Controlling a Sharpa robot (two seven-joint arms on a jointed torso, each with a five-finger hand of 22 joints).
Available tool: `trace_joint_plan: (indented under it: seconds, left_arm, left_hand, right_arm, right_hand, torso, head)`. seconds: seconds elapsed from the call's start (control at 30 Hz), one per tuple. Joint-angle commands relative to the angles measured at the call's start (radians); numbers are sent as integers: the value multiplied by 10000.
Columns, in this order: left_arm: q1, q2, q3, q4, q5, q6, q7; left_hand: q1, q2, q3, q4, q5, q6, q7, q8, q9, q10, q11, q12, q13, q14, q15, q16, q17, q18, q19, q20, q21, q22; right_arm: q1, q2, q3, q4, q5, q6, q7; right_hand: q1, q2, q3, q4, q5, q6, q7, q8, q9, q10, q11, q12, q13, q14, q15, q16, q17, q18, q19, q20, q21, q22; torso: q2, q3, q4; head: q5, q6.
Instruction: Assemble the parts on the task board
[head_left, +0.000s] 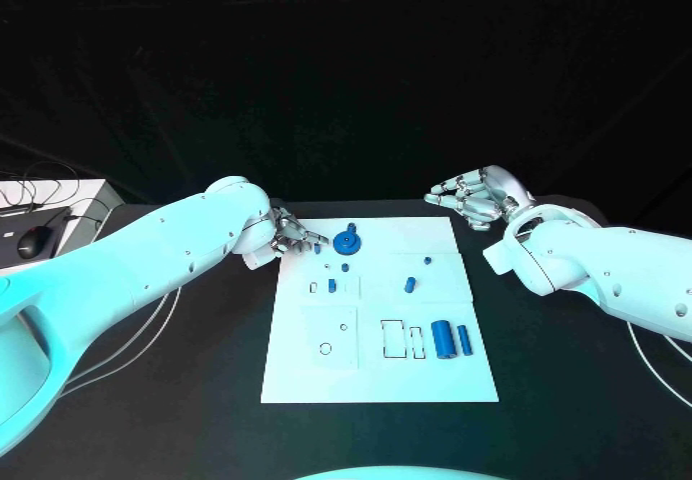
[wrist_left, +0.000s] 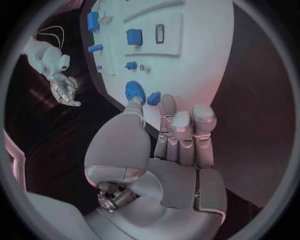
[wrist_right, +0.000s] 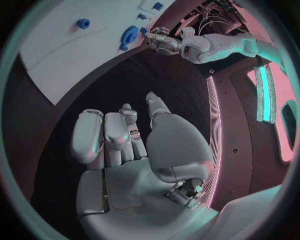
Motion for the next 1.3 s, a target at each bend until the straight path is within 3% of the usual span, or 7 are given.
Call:
trace_joint_plan:
  seconds: [0.03,0.4,0.67,1.3]
  left_arm:
    - [20,66,-9,-43,178,148,182]
    - [21,89,-20,-63,253,28,205]
    - [21,79,-21,-83,402,122,204]
    - [23,103,-23,-146,486,155,212]
  left_hand:
    - [16,75,-1,-58,52,54,44,-63,16,-40,34,-25,2,-44,14,-28,-1,-120,-54,10,-53,12]
    - [32,151,3,-96,56,67,39,-66,20,-31,29,-22,2,-39,11,-20,6,-122,-53,6,-57,23]
    - [267,623,-37,-539,77,91,38,-176,-40,-38,22,-35,4,-44,9,-16,7,-135,-49,0,-65,63]
    - [378,655,216,-697,75,138,31,-256,-92,-43,14,-43,11,-48,3,0,34,-148,-52,-9,-70,94]
  right_arm:
    - [7,11,6,21,-7,-8,67]
    - [8,9,6,22,-17,-5,43]
    - [8,18,6,16,-18,5,37]
    - [9,48,6,8,-31,6,30]
  right_hand:
    - [-20,118,6,-58,31,22,54,20,-9,-75,-18,49,-4,-54,-15,-11,9,37,361,-3,-27,1558]
    - [-20,118,6,-58,31,22,54,20,-9,-75,-18,49,-4,-54,-15,-11,9,37,361,-3,-27,1558]
    - [-20,118,6,-58,31,22,54,20,-9,-75,-18,49,-4,-54,-15,-11,9,37,361,-3,-27,1558]
    - [-17,143,6,-65,35,30,52,20,-11,-66,-21,67,-6,-48,-18,-5,28,36,365,-5,-24,1560]
  torso:
    - [-2,-4,-6]
    - [-16,-4,13]
    - [-19,6,10]
    - [-25,3,5]
  head:
    - [-10,-20]
    - [-32,-71]
    - [-39,-98]
    - [-30,-123]
